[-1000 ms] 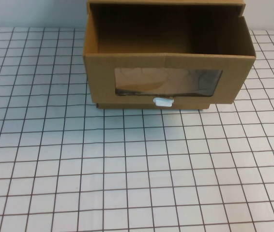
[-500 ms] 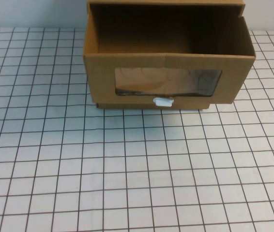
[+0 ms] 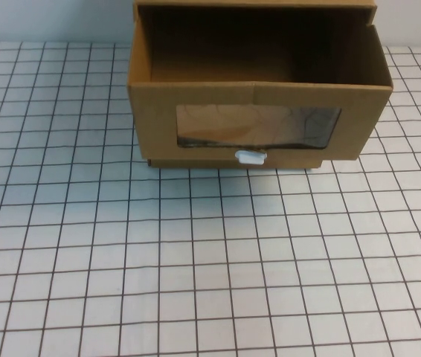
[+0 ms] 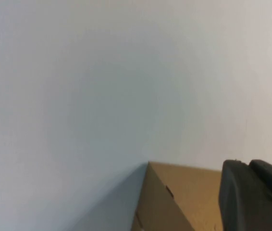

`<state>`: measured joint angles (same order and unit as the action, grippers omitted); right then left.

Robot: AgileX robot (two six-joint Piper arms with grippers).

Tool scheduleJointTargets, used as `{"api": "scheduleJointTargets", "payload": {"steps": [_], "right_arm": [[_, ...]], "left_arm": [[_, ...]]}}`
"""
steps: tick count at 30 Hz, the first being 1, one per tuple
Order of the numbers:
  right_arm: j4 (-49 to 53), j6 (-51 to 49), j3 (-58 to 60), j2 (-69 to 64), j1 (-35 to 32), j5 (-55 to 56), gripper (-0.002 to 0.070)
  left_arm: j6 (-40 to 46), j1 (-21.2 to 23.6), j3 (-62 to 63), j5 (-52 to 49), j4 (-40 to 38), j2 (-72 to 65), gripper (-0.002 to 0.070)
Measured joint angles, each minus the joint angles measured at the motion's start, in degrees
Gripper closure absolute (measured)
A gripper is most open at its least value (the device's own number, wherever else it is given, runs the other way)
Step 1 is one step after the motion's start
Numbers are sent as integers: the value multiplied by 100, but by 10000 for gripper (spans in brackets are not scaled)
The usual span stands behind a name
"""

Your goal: Close the shoe box

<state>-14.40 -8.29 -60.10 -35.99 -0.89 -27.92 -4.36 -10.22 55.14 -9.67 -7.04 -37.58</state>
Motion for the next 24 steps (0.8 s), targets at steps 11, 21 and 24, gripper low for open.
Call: {"api": "scheduleJointTargets", "payload": {"steps": [11,21,24], "right_arm": [[-1565,1060,67,-806,850,-727,690],[-3817,5427,104,-2383,1268,-2438,690],[-4093,6226,104,-2759,1268,-2673,690]], "left_arm": [[694,-265,946,-1396,-538,-2017,680],[2984,-677,4262,-3308,-2180,-4974,680],[3070,-677,5403,-3951,-2368,-5959,680]]}}
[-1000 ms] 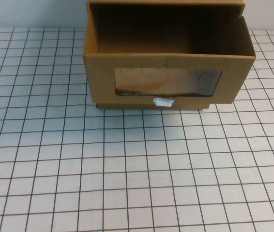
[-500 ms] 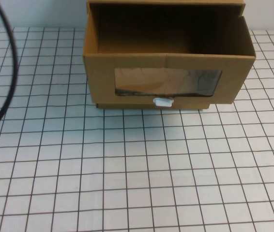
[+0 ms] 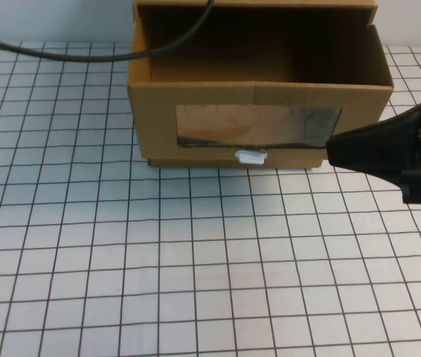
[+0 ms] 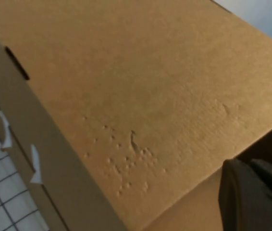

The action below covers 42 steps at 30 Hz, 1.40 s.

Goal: Close the shoe box
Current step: Press the shoe box with left arm, then close the shoe box with your right arm

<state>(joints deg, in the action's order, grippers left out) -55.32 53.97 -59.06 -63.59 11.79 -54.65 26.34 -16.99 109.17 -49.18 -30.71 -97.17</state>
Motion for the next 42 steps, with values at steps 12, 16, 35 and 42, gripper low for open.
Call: {"api": "scheduleJointTargets", "payload": {"steps": [12,16,35,42], "right_arm": [[-118,666,-76,-904,0,503,690],[-131,678,-449,-1394,0,822,690],[-158,578,-3299,-3952,0,1087,690],[40,25,-3995,-4346,-33,617,690]], "left_arm": [[-217,-3,2640,-1155,-772,-2503,680],[-243,-3,2676,-1155,-796,-2538,680],[-256,-3,2689,-1398,-1168,-2551,680],[-221,-3,2689,-1407,-1182,-2551,680]]}}
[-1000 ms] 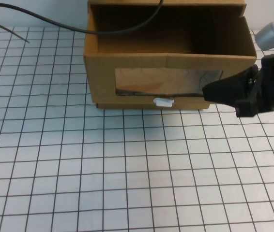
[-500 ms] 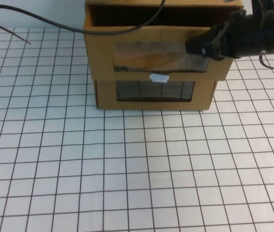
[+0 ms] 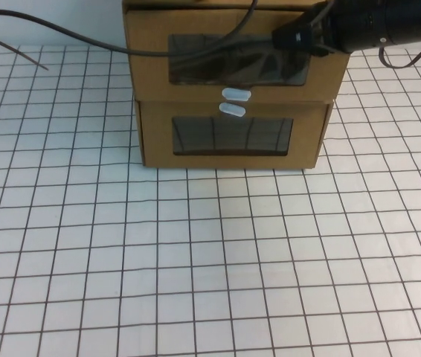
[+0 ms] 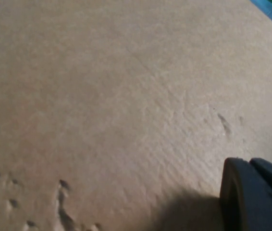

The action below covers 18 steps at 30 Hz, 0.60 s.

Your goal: Close the shoe box

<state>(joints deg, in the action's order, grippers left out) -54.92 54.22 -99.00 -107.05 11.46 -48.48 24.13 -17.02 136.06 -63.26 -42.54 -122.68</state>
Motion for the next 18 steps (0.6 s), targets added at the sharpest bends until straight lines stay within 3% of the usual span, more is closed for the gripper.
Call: {"api": "scheduleJointTargets", "payload": {"steps": [12,18], "right_arm": [[429,379,-104,338,15,-618,690],[1338,-461,-116,1630,40,-661,690]], "left_arm": [[50,363,4,-332,65,565,680],[90,605,4,-755,87,1549,680]]}}
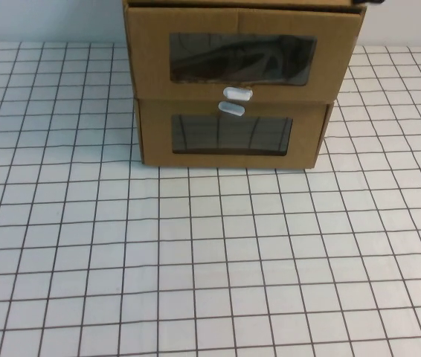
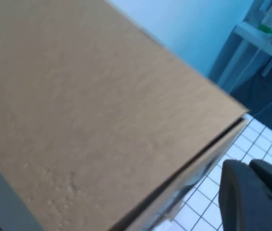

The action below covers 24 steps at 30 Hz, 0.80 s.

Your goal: Close the shoe box

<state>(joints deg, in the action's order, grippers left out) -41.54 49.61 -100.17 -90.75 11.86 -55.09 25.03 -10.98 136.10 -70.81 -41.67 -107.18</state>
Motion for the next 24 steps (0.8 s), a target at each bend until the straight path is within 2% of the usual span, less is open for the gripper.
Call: {"api": "scheduleJointTargets", "payload": {"steps": [5,11,17,24], "right_arm": [[1063,-1176,201,1093,0,76,690],[1552,-1844,1529,2785,0,811,690],[1567,-2242,3371,4543,0,1805,690],[1567,-2657,5272,6154,0,2414,690]], "left_arm": [[15,0,0,-169,214,926,680],[4,12,-550,-180,619,2294,680],[4,12,-2679,-36,730,3922,680],[15,12,-6174,1659,884,6337,680]]}}
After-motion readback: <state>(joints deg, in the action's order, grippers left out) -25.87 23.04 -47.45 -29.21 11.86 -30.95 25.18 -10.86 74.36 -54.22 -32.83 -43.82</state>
